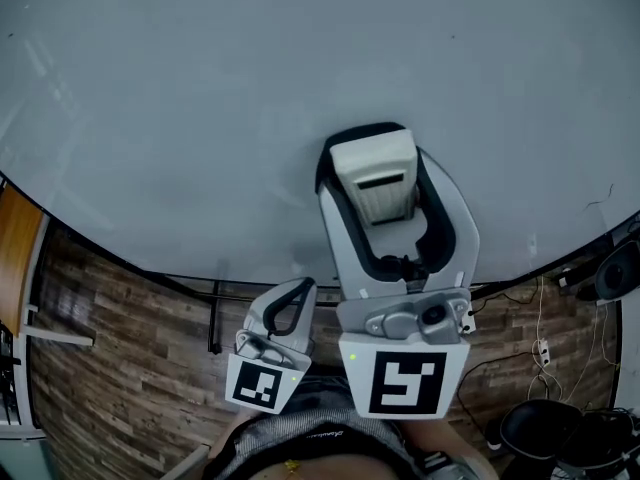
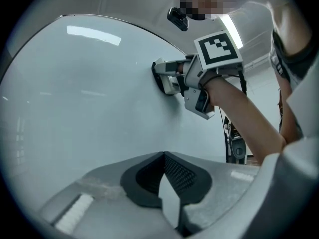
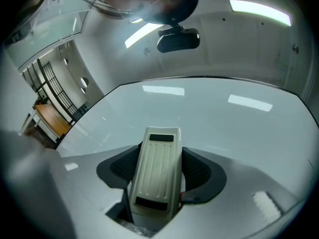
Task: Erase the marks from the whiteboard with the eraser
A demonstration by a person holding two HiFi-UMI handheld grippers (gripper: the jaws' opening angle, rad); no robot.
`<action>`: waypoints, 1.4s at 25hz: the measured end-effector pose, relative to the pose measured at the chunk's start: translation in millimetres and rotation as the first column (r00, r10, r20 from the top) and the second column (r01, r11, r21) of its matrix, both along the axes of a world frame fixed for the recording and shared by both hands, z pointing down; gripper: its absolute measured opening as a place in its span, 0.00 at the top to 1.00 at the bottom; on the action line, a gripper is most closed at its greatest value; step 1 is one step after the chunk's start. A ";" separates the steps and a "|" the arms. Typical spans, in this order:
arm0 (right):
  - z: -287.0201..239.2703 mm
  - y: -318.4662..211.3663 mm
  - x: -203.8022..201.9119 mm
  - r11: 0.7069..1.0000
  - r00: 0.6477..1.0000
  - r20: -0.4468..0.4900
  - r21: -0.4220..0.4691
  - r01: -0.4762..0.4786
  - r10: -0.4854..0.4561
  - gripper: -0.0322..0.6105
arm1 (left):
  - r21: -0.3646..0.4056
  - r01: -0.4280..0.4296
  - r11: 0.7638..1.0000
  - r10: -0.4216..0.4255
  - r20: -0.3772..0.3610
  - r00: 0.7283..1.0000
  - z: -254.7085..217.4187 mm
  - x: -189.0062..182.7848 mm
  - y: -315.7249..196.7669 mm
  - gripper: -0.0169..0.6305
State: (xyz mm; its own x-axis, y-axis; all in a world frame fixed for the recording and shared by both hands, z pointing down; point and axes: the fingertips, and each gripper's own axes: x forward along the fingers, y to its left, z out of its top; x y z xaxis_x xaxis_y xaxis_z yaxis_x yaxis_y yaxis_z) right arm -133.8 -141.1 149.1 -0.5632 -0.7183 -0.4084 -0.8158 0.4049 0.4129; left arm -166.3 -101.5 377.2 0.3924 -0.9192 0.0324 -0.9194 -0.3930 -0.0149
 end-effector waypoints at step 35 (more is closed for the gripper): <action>27.8 -12.7 74.7 0.999 0.999 -0.034 -0.018 -0.027 0.026 0.53 | 0.002 0.029 1.000 -0.029 0.018 0.999 -11.3 95.3 1.5 0.97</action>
